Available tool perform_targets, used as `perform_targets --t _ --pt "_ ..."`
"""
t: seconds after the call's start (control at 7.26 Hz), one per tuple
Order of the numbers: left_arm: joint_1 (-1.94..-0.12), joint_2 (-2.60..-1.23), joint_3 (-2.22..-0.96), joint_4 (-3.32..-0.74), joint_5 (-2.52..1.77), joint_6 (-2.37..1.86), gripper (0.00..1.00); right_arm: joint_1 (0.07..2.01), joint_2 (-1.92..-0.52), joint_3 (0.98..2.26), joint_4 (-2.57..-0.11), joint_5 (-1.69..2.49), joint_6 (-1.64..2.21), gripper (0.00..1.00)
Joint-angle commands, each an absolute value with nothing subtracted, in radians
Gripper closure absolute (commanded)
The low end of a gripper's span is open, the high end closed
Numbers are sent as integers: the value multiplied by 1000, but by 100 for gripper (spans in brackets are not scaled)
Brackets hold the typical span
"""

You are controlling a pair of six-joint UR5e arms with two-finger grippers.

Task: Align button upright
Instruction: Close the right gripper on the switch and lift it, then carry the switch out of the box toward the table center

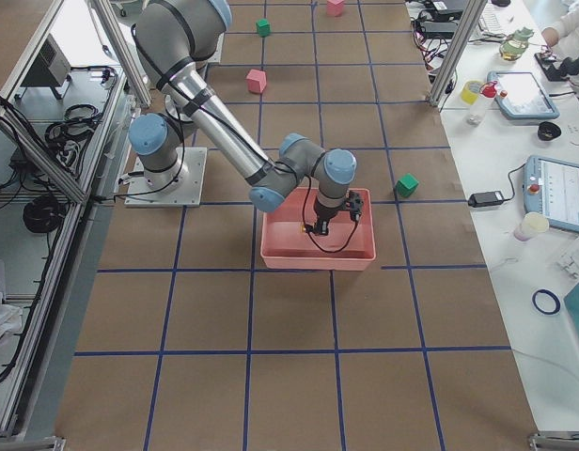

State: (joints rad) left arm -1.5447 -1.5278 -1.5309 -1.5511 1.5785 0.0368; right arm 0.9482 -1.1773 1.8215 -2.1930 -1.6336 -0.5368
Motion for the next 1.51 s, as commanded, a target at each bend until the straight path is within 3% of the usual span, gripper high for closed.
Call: perform_targets --t 0.0,0.41,0.83,1.38 --pt "-1545 -1528 -1531 -1552 1578 37 0 957 -1244 1751 -2121 -1623 -525 100" --pt "-1545 -1528 -1531 -1552 1578 37 0 1119 -1319 1586 -1894 -1598 -348 100" --pt "-1545 -1528 -1531 -1551 1578 37 0 1481 -1307 1597 -1862 -1559 61 100" --pt "-1545 -1528 -1531 -1551 1578 38 0 1843 -1134 1598 -2063 -1485 462 100"
